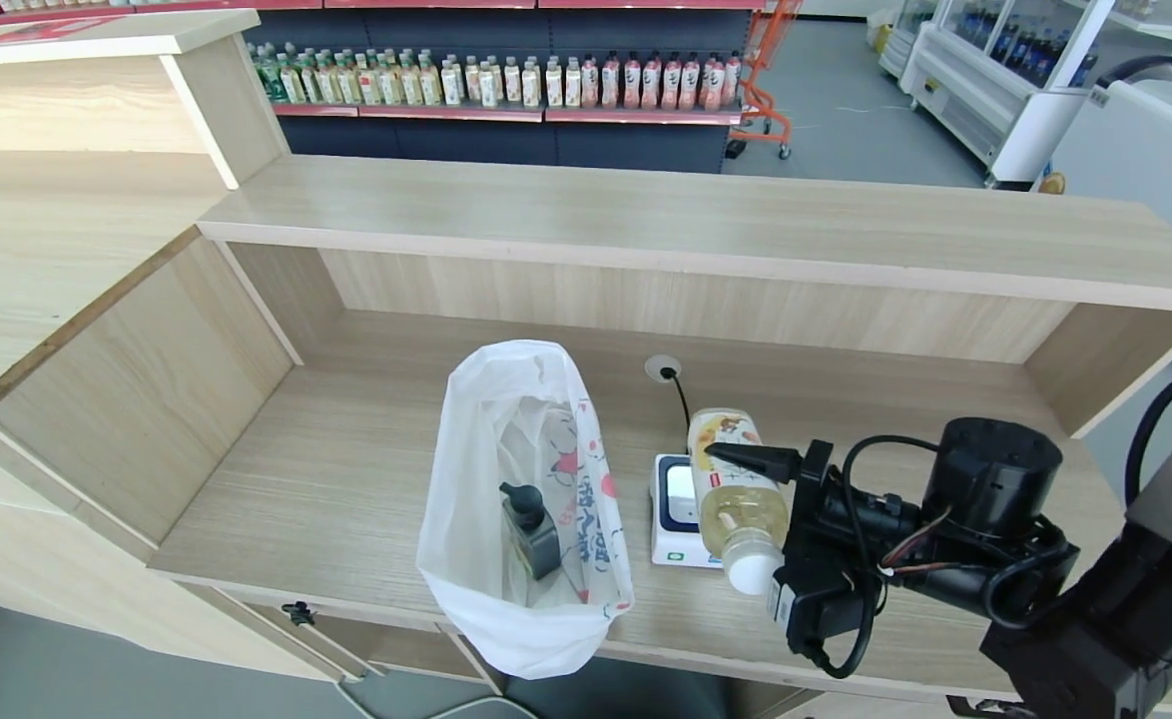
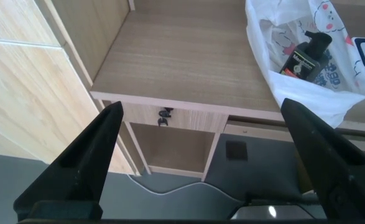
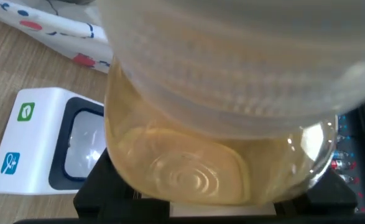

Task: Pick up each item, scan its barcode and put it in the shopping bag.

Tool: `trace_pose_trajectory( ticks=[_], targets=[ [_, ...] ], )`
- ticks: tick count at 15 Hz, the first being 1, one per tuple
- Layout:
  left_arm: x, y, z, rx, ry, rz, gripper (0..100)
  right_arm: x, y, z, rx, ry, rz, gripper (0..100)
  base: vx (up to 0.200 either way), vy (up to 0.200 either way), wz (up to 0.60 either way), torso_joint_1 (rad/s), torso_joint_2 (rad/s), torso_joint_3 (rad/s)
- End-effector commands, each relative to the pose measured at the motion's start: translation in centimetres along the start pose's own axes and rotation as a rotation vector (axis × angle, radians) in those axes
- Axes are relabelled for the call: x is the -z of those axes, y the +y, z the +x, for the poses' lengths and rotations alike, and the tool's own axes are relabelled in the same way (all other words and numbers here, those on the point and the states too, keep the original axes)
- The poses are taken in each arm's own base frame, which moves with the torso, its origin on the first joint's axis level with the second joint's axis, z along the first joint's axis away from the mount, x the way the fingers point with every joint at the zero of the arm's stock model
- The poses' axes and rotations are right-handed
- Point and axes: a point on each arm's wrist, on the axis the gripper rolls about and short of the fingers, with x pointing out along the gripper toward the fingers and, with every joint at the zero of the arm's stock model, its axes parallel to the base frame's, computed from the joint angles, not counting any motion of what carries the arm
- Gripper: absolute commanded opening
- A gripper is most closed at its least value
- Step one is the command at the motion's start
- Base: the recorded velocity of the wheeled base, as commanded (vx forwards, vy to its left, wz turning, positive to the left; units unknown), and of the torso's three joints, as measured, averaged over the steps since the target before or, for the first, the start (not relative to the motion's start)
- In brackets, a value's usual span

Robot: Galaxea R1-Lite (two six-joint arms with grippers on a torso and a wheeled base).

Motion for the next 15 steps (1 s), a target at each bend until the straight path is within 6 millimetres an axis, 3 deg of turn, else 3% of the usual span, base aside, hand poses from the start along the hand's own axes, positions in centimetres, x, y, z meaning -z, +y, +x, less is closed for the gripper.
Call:
trace_pose_trajectory(
  ticks=[1, 5, 15],
  targets=[
    [0.0, 0.0, 0.0, 0.0, -0.001, 0.0, 100, -0.1, 2.5, 0.1, -0.046, -0.004, 0.032, 0, 0.0, 0.0, 0.0, 0.0, 0.0, 0.0],
    [0.0, 0.0, 0.0, 0.0, -0.001, 0.0, 100, 0.1, 3.6, 0.5, -0.067, -0.003, 0.041, 0, 0.0, 0.0, 0.0, 0.0, 0.0, 0.0],
    [0.0, 0.0, 0.0, 0.0, -0.001, 0.0, 100, 0.5, 3.9, 0.9, -0.064, -0.005, 0.026, 0, 0.0, 0.0, 0.0, 0.0, 0.0, 0.0]
  ],
)
